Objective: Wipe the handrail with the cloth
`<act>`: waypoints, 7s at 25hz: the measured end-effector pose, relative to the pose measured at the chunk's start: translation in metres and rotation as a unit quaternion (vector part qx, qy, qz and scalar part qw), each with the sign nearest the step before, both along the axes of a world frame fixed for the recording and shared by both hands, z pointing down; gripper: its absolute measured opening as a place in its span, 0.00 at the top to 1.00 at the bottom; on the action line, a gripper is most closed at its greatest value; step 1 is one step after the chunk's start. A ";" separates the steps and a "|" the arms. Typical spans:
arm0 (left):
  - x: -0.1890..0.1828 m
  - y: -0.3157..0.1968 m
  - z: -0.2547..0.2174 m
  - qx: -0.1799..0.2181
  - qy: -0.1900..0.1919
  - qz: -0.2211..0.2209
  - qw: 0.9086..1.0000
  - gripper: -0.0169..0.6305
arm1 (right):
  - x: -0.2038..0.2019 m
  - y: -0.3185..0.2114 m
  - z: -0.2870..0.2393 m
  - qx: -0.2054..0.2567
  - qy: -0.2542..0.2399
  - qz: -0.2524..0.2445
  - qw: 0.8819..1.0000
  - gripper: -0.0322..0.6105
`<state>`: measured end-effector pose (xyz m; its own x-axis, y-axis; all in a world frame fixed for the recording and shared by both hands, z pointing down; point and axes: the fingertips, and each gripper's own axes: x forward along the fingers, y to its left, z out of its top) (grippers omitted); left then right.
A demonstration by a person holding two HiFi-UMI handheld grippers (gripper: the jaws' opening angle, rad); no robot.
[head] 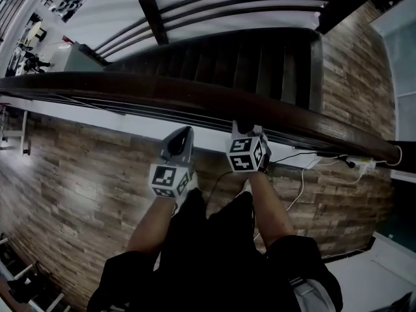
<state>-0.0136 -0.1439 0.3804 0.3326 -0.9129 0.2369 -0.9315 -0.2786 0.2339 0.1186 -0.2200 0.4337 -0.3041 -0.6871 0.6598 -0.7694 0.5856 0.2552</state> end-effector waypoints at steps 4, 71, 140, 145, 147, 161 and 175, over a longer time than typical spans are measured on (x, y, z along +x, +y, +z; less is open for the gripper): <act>-0.021 0.001 0.004 -0.004 0.005 -0.004 1.000 0.97 | -0.019 0.000 0.001 0.002 0.005 -0.002 1.000 0.89; -0.303 0.003 0.038 -0.060 0.024 -0.142 0.988 0.97 | -0.306 0.022 0.012 -0.004 0.099 -0.182 0.978 0.89; -0.485 0.076 0.037 -0.093 -0.005 -0.220 0.971 0.97 | -0.563 0.054 -0.014 0.011 -0.019 -0.317 0.948 0.89; -0.451 0.070 0.026 -0.082 -0.023 -0.192 0.978 0.97 | -0.526 0.078 -0.035 0.028 -0.057 -0.307 0.950 0.89; -0.426 0.065 0.024 -0.078 -0.024 -0.174 0.981 0.97 | -0.496 0.084 -0.044 0.038 -0.072 -0.291 0.953 0.89; -0.122 0.036 -0.013 -0.005 -0.006 0.015 1.000 0.97 | -0.161 0.100 -0.087 0.106 -0.073 -0.100 0.987 0.89; 0.122 0.058 -0.061 0.012 -0.001 0.183 0.983 0.97 | 0.080 0.164 -0.121 0.124 -0.047 0.074 0.988 0.89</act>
